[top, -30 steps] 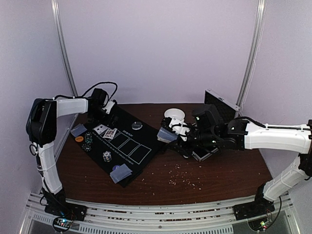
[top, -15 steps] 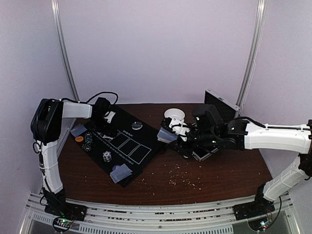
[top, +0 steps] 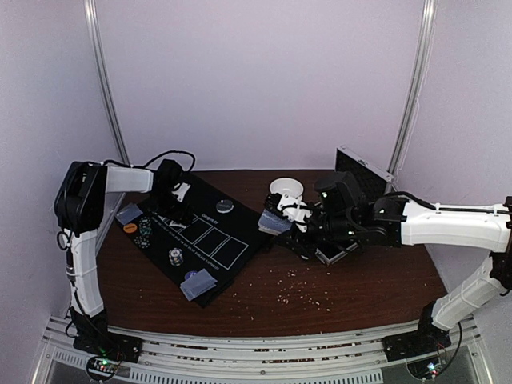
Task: Distribute texas hold em gaming equipment
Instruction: Adjust the poker card in the community card area, then pick up the poker card from the face-down deck piles.
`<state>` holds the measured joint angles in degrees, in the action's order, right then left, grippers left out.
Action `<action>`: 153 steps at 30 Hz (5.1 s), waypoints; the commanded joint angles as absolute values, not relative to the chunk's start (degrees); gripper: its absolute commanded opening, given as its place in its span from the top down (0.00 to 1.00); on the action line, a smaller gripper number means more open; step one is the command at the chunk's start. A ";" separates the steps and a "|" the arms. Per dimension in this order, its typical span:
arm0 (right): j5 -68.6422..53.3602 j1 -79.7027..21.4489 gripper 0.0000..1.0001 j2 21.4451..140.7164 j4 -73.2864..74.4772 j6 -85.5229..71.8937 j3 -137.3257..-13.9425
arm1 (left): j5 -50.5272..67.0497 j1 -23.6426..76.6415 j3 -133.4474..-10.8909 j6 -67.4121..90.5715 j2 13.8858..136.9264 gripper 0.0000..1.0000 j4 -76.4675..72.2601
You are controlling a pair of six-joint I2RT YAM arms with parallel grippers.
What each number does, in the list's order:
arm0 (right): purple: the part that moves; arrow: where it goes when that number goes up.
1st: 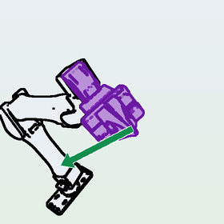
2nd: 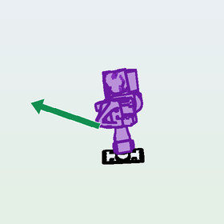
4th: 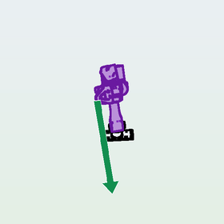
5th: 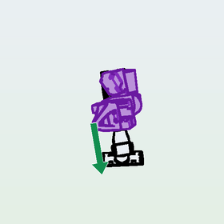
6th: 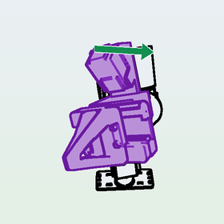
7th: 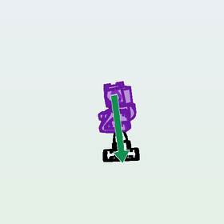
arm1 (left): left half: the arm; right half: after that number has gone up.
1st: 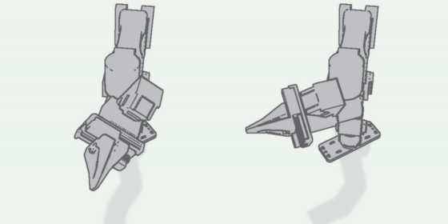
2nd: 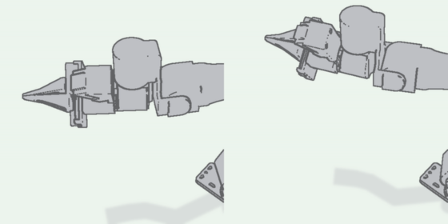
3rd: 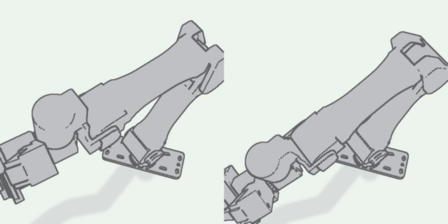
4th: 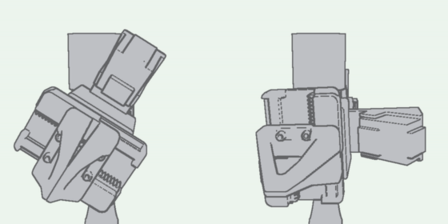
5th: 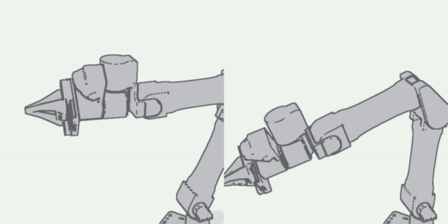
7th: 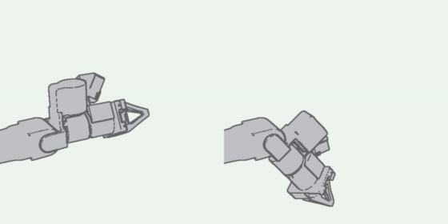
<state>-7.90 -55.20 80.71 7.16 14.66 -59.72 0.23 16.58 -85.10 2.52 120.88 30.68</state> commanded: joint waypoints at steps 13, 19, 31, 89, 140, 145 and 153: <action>-6.59 -55.01 0.61 79.98 7.25 15.03 -59.39 | 2.80 15.14 -86.31 3.22 119.35 0.21 28.28; -6.51 -55.00 0.61 79.87 7.30 15.05 -59.33 | 4.64 13.58 -85.33 4.12 120.63 0.21 27.82; -6.50 -55.00 0.61 80.16 7.21 15.12 -59.40 | 11.52 13.38 -84.73 1.34 123.08 0.39 29.11; -7.32 -54.97 0.61 81.11 7.38 15.12 -59.57 | 1.56 15.54 -90.19 -22.76 114.94 0.40 41.99; -9.46 -55.00 0.61 82.69 5.19 14.72 -61.17 | 32.17 44.83 -71.29 18.31 93.09 0.46 4.92; -9.29 -54.95 0.61 82.53 5.27 14.68 -61.08 | 31.11 44.82 -71.68 17.38 92.52 0.58 6.94; -8.96 -54.98 0.61 82.00 5.58 14.60 -60.71 | 30.64 44.82 -71.48 15.77 90.59 0.74 9.21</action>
